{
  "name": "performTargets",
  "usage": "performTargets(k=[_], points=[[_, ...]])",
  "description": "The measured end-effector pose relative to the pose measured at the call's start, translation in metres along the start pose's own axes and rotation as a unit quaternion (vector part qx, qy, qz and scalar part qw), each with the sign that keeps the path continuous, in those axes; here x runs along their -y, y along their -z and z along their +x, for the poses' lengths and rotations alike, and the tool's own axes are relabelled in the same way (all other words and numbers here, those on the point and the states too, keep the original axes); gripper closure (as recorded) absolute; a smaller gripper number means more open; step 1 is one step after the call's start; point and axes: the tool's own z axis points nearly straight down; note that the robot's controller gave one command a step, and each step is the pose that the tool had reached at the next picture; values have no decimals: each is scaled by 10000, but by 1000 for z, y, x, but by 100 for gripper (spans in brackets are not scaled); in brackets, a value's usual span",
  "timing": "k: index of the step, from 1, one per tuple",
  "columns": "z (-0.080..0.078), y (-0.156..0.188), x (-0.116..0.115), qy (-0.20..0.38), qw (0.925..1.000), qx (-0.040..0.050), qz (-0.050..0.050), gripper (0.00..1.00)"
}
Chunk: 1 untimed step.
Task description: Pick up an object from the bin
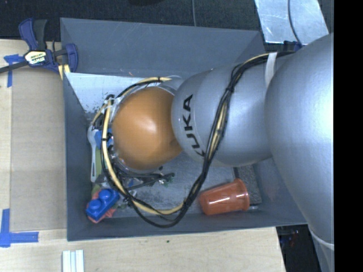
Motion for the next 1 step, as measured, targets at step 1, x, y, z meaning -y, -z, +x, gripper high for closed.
performTargets(k=[1], points=[[0,44,0,-6,10000,-14,-11,100]])
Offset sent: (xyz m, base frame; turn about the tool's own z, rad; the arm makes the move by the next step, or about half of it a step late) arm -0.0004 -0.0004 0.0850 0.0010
